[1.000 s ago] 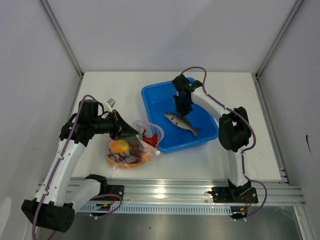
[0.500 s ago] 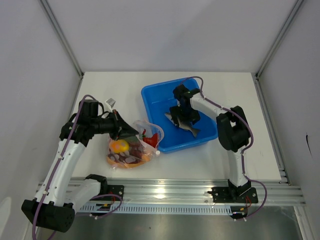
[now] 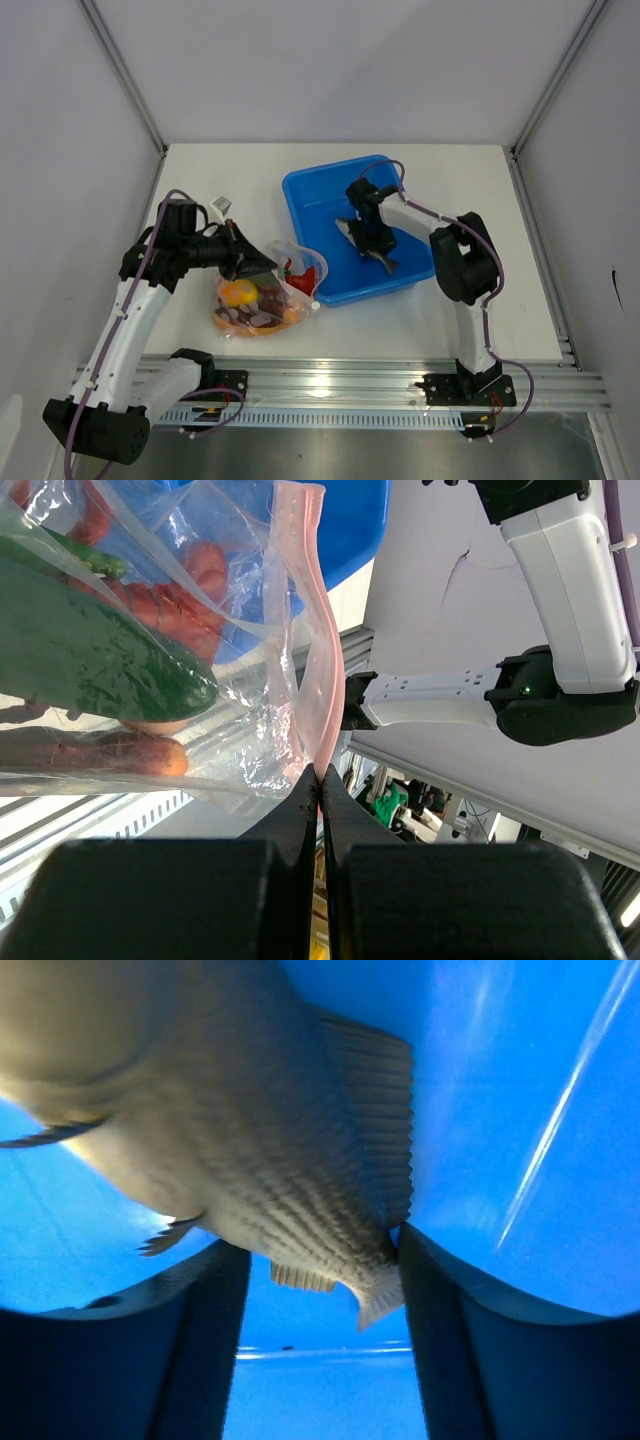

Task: Place the food in the zip-top bag and seal the zipper
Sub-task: Pick up the fake fish from the bin.

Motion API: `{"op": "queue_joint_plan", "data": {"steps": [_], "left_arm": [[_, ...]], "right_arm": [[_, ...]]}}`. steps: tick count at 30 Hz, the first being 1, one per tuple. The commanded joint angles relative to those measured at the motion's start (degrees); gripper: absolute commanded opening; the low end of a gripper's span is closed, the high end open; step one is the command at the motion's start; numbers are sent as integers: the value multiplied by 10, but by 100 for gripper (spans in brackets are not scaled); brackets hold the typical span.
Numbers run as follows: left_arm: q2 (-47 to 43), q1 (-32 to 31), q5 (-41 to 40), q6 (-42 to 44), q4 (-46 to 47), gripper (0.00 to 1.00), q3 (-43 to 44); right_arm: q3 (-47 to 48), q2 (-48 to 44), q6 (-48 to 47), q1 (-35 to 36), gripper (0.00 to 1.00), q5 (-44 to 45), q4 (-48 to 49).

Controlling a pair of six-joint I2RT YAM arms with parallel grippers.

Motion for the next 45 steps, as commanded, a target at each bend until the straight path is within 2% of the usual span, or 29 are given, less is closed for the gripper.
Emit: {"op": "queue_joint_plan", "data": {"steps": [1,5,6,7,8,15,20,25,29,31,37,40,45], "left_arm": [[-1,2,14,4,7,1,7],[-2,2,14,4,6,1,10],[-2,2,14,5,6,1,11],[-2,2,13,5,5,1,13],[-1,2,13,6,5,1,13],[5,2,14,10,11,1,20],[11,2,13,11,20,1,25],[10,2,11,14,26,1,25],[5,2,7,17,23,1,21],[2,2,6,21,20,1,22],[-11,2,-13,39,-8,1,25],[-14,2,-19,52,-25,1,30],[-19,2,-28,74,-44,1,30]], "right_arm": [[-17,13,-7,3,47,15,42],[-22,-3,-9,7,27,8,59],[-24,-7,-6,8,21,8,62],[-27,-12,-6,8,7,8,70],[-28,-21,-6,9,1,8,73],[-1,-93,-5,15,0,-4,70],[46,-139,1,17,0,-61,19],[58,-189,9,14,0,-161,-27],[86,-209,-4,1,0,-361,-96],[92,-220,-8,0,0,-418,-126],[30,-314,66,20,0,-628,-73],[0,-349,98,47,0,-685,-50],[-35,-381,143,123,0,-718,-57]]}}
